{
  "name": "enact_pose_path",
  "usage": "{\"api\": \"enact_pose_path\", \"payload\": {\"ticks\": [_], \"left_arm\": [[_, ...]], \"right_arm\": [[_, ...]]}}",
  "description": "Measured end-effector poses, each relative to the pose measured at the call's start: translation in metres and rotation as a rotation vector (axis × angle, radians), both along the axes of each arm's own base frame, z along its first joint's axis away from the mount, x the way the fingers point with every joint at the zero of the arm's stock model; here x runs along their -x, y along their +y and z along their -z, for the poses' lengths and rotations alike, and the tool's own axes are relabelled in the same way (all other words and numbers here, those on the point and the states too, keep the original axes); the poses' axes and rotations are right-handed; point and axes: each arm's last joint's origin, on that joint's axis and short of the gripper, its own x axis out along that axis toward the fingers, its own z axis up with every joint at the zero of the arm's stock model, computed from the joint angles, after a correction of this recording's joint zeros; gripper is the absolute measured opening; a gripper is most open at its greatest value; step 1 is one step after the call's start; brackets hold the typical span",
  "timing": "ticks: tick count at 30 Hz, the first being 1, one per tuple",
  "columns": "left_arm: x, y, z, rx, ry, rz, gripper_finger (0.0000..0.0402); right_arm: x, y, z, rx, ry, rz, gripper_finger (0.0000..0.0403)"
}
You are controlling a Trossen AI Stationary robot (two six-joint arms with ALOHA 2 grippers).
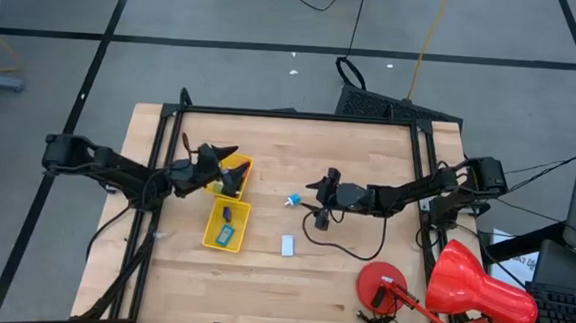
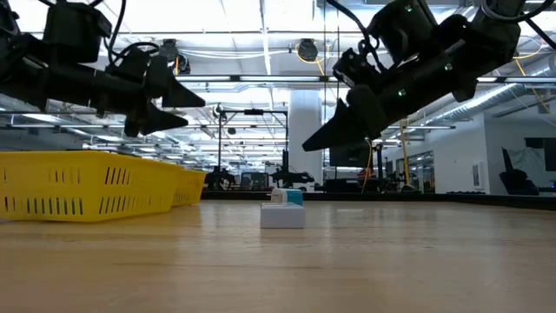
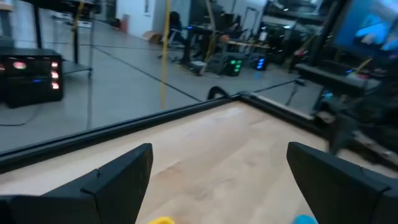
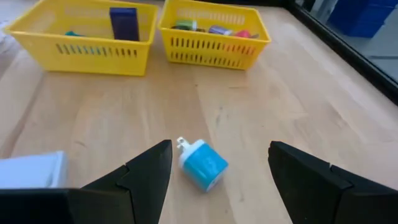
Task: Pick & Place Office items
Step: Put the light blue adapter into the top yellow basket
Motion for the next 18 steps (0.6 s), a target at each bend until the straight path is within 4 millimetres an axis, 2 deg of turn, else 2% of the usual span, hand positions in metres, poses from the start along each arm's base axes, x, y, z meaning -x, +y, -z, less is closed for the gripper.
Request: {"api": "enact_pose_path", "payload": {"ticks": [4,8,12,18], "left_arm": [[0.0,-0.003,-0.002,0.018,-0.023,0.025,0.0374],[0.0,-0.005,-0.001,0.022,-0.021,0.032,0.0374],[0.0,-0.005,-0.001,0.034,-0.027,0.034,0.0374],[0.0,-0.005,0.002,0.047,0.005,0.032,0.0374]], "right_arm": [[-0.005,-0.007,0.007,-0.012,-0.033,0.029,0.0254],[-0.015,-0.011,0.023,-0.057,-0.063,-0.033,0.0254],[-0.022,-0.015,0.049,-0.042,0.018,-0.046,0.0254],[-0.034,-0.023,0.066,-0.099,0.048,-0.095,0.0254]]}}
